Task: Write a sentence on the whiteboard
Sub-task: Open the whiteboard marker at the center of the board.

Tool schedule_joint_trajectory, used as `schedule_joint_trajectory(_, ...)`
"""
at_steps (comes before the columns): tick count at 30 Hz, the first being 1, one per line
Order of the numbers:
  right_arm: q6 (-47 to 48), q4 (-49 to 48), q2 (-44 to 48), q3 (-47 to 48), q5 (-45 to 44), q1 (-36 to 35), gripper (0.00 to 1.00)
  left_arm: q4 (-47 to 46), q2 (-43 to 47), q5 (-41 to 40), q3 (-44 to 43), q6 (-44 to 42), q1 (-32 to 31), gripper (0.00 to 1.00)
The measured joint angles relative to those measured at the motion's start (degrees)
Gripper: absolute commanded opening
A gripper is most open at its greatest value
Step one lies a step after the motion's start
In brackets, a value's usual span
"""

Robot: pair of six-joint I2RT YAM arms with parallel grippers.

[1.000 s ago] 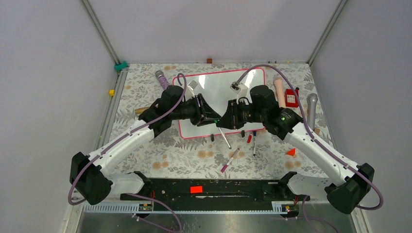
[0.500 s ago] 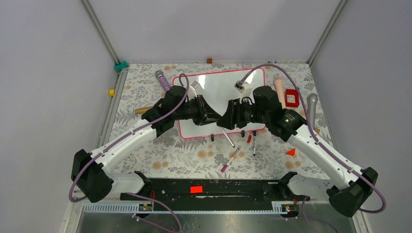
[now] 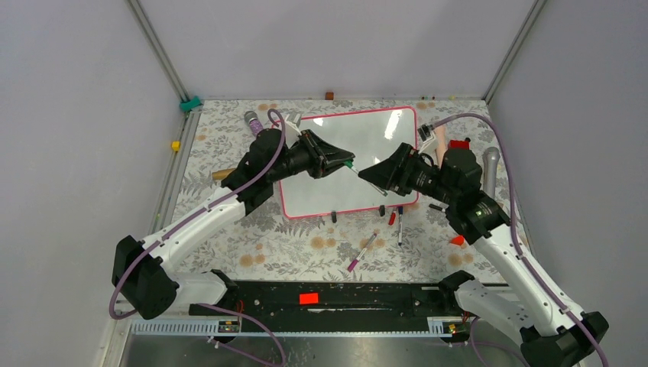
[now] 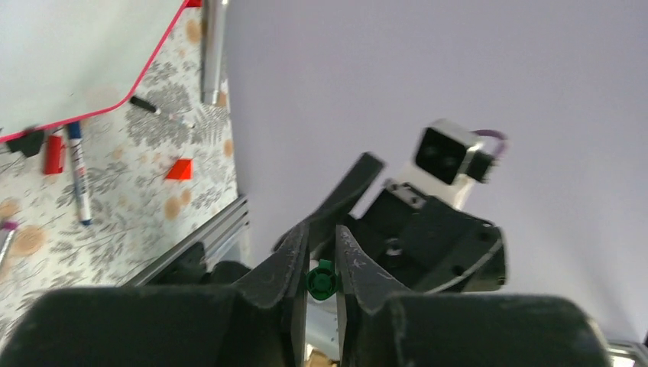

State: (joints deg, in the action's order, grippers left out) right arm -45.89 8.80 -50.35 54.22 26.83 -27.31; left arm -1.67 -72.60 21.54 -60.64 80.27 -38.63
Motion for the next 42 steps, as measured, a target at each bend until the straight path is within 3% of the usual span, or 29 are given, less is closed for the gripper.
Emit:
schedule_joint_trajectory(7, -9.03, -5.99, -0.63, -2.58, 0.33, 0.00, 0.75, -5.18, 0.24, -3.34, 0.00, 4.55, 0.24, 0.00)
schedule_joint_trajectory(16, -15.06, -11.43, 0.26, -3.96, 0.22, 0.00, 0.52, -6.62, 0.46, -4.68, 0.55, 6.32, 0.24, 0.00)
schedule_joint_trajectory(18, -15.72, -11.93, 0.28, -4.09, 0.17, 0.00, 0.42, -6.75, 0.90, -4.94, 1.05, 6.56, 0.24, 0.00)
schedule_joint_trajectory(23, -16.76, -12.39, 0.31, -4.55, 0.07, 0.02, 0.00, -7.04, 2.01, -5.35, 1.29, 7.21, 0.24, 0.00)
schedule_joint_trajectory(32, -16.39, -11.85, 1.42, -5.03, 0.92, -0.48, 0.00, -7.32, 4.37, -2.97, 4.24, 8.00, 2.78, 0.00)
schedule_joint_trajectory(39, -13.38, -3.50, 10.93, -8.76, 0.28, 1.29, 0.00, 6.16, 13.92, -2.60, 6.97, 0.46, 28.24, 0.00)
schedule_joint_trajectory(42, -11.78, -0.85, 12.24, -9.09, 0.61, 1.42, 0.00, 14.23, 16.74, -2.73, 5.16, -5.31, 31.36, 0.00)
